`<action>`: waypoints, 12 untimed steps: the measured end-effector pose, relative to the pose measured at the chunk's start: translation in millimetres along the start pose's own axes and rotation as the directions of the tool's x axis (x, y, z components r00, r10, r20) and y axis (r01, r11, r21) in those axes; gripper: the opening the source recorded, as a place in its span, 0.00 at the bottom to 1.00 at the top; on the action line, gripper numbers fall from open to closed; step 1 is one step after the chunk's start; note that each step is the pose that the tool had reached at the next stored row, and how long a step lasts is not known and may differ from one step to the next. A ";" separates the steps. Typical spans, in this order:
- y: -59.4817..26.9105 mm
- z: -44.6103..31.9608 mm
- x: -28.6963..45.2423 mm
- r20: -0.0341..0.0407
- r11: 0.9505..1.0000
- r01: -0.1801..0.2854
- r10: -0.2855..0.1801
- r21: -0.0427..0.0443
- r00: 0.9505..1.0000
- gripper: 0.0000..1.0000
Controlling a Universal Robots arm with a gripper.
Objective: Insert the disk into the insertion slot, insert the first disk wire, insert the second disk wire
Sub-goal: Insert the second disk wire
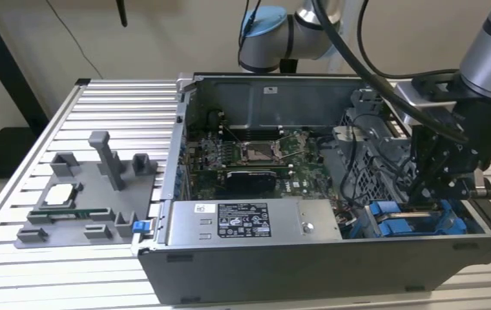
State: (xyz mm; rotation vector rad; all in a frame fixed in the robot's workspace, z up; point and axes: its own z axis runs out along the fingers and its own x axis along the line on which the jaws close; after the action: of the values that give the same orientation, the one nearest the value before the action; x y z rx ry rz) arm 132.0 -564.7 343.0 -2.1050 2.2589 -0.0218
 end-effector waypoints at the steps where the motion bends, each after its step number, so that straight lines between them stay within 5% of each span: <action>1: -0.2 0.2 0.0 0.000 1.000 0.002 -0.002 0.000 1.000 0.00; 12: -0.5 5.8 0.1 0.000 1.000 0.012 -0.012 0.000 1.000 0.00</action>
State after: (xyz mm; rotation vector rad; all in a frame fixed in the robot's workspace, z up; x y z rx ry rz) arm 132.8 -564.7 337.2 -2.1185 2.2468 -0.0221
